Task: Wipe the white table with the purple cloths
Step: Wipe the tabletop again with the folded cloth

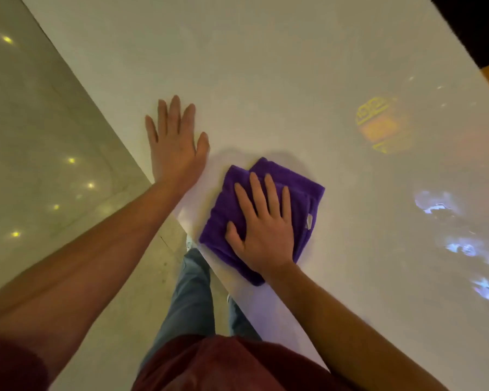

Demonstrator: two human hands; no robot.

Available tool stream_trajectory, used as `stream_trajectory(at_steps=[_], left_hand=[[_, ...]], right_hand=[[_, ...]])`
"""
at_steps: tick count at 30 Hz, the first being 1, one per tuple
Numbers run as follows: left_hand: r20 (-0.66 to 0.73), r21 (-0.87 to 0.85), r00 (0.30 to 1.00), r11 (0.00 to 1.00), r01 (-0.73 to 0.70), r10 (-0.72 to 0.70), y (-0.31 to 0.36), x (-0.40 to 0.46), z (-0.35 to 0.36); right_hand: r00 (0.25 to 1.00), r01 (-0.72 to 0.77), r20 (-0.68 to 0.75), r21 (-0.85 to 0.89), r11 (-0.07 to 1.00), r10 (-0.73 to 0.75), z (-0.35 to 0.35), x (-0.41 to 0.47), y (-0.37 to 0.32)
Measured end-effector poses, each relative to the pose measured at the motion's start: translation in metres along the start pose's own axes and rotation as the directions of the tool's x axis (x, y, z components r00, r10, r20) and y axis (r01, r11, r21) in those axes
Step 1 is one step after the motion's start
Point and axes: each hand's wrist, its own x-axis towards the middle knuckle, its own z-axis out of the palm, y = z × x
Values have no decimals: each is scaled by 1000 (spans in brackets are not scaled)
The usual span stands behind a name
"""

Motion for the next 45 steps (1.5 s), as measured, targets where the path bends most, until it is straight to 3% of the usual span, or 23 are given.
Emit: stream_trajectory(at_steps=[3,9,16,20,28,31,36,41,45], left_hand=[[-51,35,996,996,79,-77,5,-3,10],[-88,67,993,994,90,-84,7,3,14],[-90,106,993,991,81,-71,3,5,13],[-69,98,994,991,87,-80,3,4,12],[-56,126,996,989,71,-65,5,-1,9],[-54,127,996,989,83,-76,6,0,11],[-60,133,996,988,75,-68,11,-1,9],[-74,166,995,983,73,-61,11,-2,10],[-108,166,993,984,63,-45,10,-4,16]], right_hand=[[998,-47,-48,10,999,47,-6,40,13],[973,-172,-153,9,985,171,-26,153,22],[960,-263,-103,-9,965,261,-37,271,25],[966,-242,-97,-22,970,239,-35,235,17],[987,-157,-32,-2,988,157,-7,-25,6],[995,-101,6,-48,994,101,-2,-75,22],[991,-122,-57,-14,992,121,-10,-24,40],[959,-237,-159,20,971,237,-26,79,56],[950,-288,-124,21,958,288,-32,148,65]])
